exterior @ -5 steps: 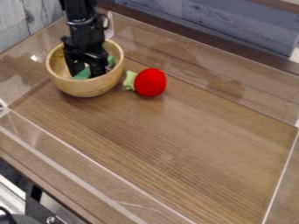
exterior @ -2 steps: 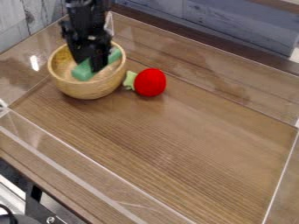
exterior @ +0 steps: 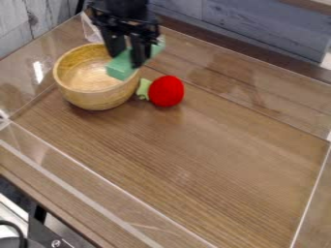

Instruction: Remove the green block from the brown bowl and put it on the table

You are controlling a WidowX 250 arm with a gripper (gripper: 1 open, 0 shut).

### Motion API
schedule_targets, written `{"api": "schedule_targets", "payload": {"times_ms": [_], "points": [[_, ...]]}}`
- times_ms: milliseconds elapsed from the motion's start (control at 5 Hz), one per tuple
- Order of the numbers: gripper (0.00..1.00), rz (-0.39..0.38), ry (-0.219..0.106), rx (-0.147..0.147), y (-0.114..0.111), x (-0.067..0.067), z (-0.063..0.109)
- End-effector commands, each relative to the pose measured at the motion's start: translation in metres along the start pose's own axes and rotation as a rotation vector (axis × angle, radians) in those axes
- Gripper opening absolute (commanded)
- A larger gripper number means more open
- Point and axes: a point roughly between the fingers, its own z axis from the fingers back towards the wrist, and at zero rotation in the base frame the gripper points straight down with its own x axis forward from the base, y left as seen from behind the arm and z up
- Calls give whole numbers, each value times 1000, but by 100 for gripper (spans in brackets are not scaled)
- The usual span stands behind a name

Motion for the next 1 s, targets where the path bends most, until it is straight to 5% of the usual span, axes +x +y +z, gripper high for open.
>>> {"api": "schedule_targets", "payload": {"times_ms": [0, 400, 800], "points": [[0, -64, -82, 10, -42, 19, 18], [0, -137, -59, -5, -140, 22, 8], [0, -199, -8, -28, -180, 5, -10]]}}
